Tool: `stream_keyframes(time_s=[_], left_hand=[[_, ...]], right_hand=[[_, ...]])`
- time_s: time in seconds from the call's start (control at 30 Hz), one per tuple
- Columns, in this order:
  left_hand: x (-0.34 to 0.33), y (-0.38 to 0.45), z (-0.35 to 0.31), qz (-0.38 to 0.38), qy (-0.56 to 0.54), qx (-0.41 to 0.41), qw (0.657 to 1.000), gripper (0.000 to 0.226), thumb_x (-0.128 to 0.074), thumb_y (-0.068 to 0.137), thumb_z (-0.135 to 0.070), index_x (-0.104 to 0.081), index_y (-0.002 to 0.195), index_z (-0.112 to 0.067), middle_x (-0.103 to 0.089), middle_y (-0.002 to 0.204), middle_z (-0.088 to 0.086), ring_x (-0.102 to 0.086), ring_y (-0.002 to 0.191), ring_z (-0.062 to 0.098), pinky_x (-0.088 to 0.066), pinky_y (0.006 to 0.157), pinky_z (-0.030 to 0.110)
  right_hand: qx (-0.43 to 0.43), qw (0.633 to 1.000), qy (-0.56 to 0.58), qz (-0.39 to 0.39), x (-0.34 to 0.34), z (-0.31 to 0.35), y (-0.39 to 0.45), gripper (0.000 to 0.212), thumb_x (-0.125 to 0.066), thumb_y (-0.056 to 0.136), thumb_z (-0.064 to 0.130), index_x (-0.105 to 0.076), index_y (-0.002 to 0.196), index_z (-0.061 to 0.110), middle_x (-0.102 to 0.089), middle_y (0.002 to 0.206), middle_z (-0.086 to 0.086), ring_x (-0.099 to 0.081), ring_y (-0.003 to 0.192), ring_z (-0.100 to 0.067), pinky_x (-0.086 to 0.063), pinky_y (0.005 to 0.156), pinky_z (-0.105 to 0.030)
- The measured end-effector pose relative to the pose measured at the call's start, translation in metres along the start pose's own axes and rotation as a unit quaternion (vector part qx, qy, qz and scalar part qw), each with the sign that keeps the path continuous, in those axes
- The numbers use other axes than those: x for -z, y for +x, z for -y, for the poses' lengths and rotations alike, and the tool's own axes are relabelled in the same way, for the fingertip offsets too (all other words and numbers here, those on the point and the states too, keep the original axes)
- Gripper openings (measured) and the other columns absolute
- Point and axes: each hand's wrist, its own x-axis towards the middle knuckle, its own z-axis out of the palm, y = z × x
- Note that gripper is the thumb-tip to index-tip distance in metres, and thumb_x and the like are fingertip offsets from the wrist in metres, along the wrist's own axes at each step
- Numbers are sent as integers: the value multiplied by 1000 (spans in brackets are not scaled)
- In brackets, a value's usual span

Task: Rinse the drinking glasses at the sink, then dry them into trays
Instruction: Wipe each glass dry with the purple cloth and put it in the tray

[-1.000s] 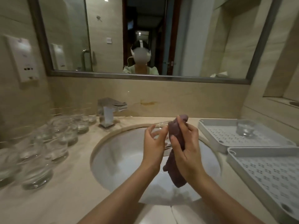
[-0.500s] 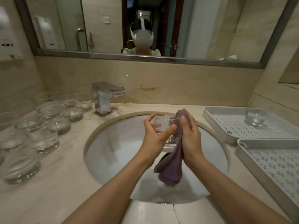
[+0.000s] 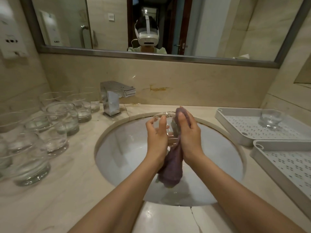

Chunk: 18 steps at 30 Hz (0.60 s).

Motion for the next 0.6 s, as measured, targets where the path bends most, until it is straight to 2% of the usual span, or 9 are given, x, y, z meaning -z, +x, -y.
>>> stream_keyframes(time_s=[0.07, 0.13, 0.17, 0.23, 0.3, 0.37, 0.47, 0.53, 0.6], left_hand=[[2, 0, 1, 14, 8, -9, 1000, 42, -48, 97, -41, -36, 130, -20, -64, 109, 9, -69, 87, 21, -57, 78, 37], [3, -2, 1, 45, 38, -3, 998, 57, -57, 90, -49, -32, 134, -22, -62, 111, 8, -66, 94, 22, -54, 81, 35], [3, -3, 0, 64, 67, 5, 996, 71, -63, 82, -56, -29, 136, -24, -59, 113, 6, -63, 97, 19, -51, 77, 28], [2, -3, 0, 87, 120, 3, 989, 89, -68, 74, -60, -20, 141, -29, -51, 122, 4, -56, 103, 13, -45, 67, 19], [4, 0, 1, 67, 122, -23, 990, 91, -68, 74, -54, -14, 144, -33, -48, 124, 4, -57, 104, 15, -53, 69, 26], [7, 2, 1, 27, 63, -50, 996, 84, -66, 77, -50, -17, 143, -32, -56, 121, 7, -63, 101, 19, -58, 81, 38], [13, 4, 5, -20, 25, -73, 997, 62, -57, 92, -44, -25, 143, -30, -63, 115, 0, -65, 102, 13, -54, 91, 38], [11, 1, 5, -17, 36, -81, 996, 52, -50, 95, -44, -28, 139, -31, -61, 111, -9, -63, 98, 5, -54, 83, 28], [6, -4, 5, 6, 46, -81, 996, 50, -48, 94, -44, -29, 138, -31, -59, 110, -9, -63, 92, 3, -53, 72, 21]], right_hand=[[-80, 995, 65, -3, 2, 0, 9, 31, -55, 96, 31, -61, 123, 16, -67, 118, -9, -66, 106, -23, -52, 96, -41], [-99, 993, 61, -2, 8, 3, 12, 33, -55, 96, 32, -61, 124, 16, -68, 117, -10, -66, 106, -26, -50, 98, -46], [-94, 994, 51, -2, 12, 5, 12, 34, -54, 96, 34, -60, 125, 18, -67, 119, -8, -65, 108, -24, -49, 100, -46], [-58, 998, 26, 4, 19, 7, 9, 32, -52, 97, 35, -59, 125, 23, -64, 125, 0, -61, 114, -16, -45, 104, -40], [16, 999, -11, 27, 19, 12, -1, 26, -52, 97, 32, -55, 123, 35, -59, 129, 8, -55, 116, 1, -43, 104, -23], [89, 991, -84, 58, 11, 12, -13, 32, -53, 96, 27, -49, 120, 48, -52, 124, 14, -48, 108, 17, -37, 91, -3], [130, 979, -139, 74, -1, 0, -25, 38, -54, 94, 31, -40, 119, 56, -46, 125, 7, -44, 115, 13, -33, 89, 2], [114, 983, -131, 64, -4, -6, -27, 35, -50, 88, 44, -39, 118, 57, -44, 126, 8, -44, 113, 13, -34, 89, 2], [111, 986, -115, 38, -1, -3, -23, 33, -48, 88, 46, -42, 119, 55, -45, 123, 12, -45, 107, 17, -36, 86, 3]])
